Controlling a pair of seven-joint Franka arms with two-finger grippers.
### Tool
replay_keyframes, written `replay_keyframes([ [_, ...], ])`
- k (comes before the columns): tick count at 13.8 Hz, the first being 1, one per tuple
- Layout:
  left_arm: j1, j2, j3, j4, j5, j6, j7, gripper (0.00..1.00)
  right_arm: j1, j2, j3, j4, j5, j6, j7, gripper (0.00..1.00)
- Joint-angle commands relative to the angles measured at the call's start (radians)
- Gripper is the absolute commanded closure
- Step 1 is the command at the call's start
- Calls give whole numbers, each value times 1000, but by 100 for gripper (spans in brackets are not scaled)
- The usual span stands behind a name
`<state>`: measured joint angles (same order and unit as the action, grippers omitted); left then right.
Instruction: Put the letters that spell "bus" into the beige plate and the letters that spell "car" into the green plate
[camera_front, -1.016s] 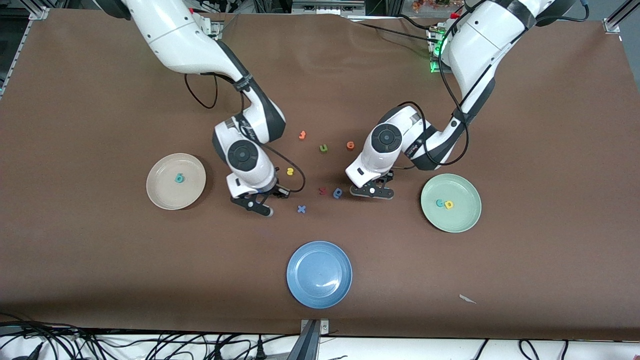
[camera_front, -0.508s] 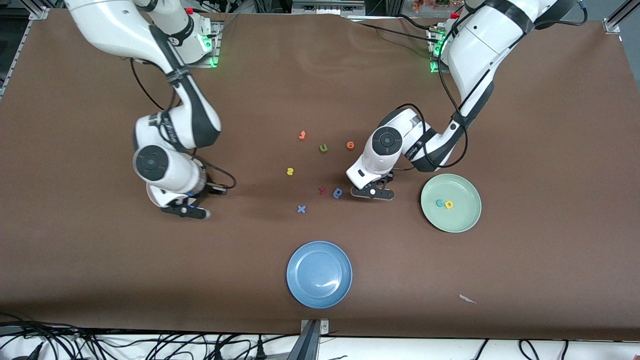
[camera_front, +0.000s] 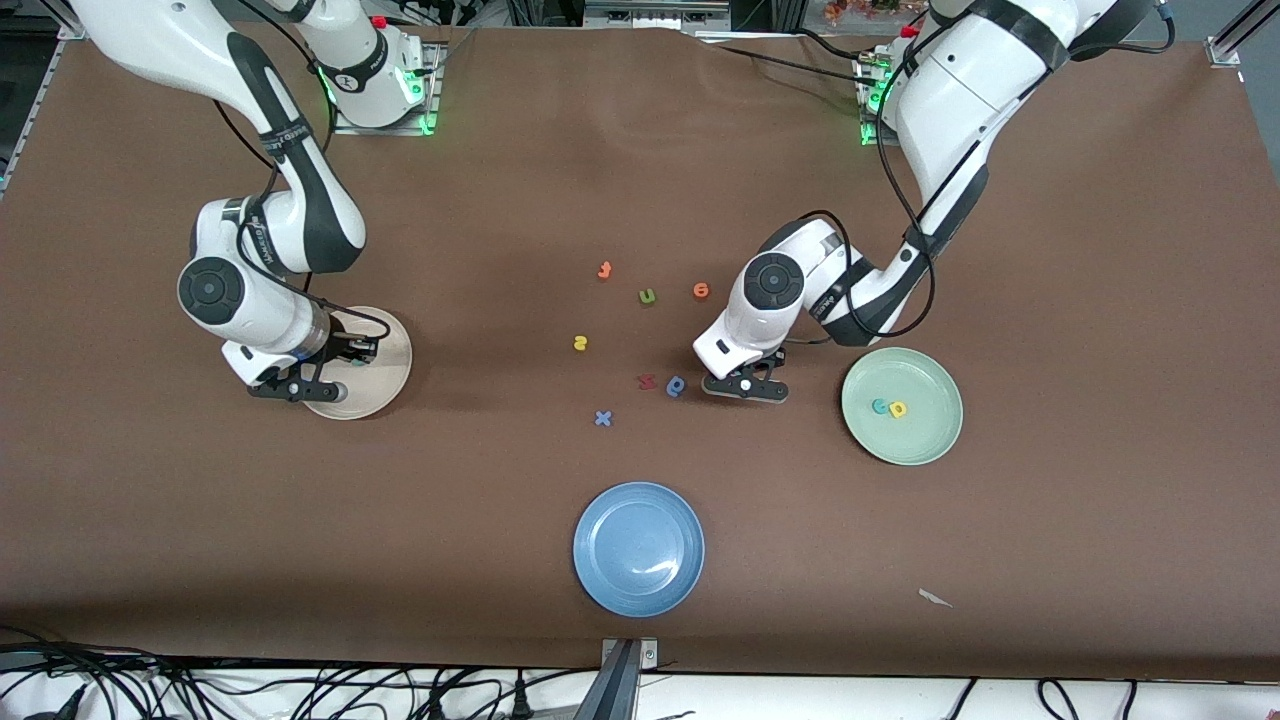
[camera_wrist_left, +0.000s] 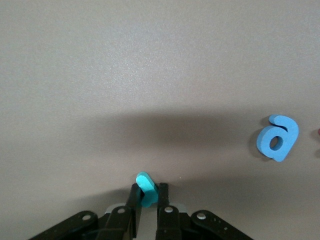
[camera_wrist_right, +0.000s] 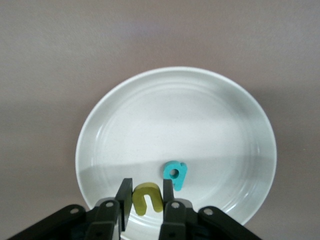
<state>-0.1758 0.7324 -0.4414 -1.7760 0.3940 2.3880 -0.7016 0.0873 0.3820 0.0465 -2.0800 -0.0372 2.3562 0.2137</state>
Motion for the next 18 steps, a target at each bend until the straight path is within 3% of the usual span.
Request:
replay_keyframes([
  [1,5,9,3,6,42,-7,-15,94,12,-40,15,-29,-9,12,64,0],
  [4,33,-46,1,13,43,-65,1,93,103,-38,16,12,0,11,221,0],
  [6,74,-97,1,13,43,-136,116,92,176,-9,16,55,28,11,347,0],
  [9,186,-159,-3,13,40,-206,307,90,300,75,15,159,88,12,508,0],
  [12,242,-169,-4,10,40,-240,385,90,402,184,13,271,79,20,640,0],
  [13,255,-163,-2,7,40,-250,390,81,422,217,13,305,82,28,673,0],
  [14,263,-157,0,7,40,-253,390,54,439,250,13,337,80,35,712,0],
  [15,266,-150,0,10,40,-253,387,9,457,279,13,365,77,44,749,0],
  [16,272,-151,0,15,37,-253,386,0,469,305,12,380,77,57,777,0],
  [18,271,-162,-5,23,26,-254,384,0,488,327,10,380,76,83,811,1],
])
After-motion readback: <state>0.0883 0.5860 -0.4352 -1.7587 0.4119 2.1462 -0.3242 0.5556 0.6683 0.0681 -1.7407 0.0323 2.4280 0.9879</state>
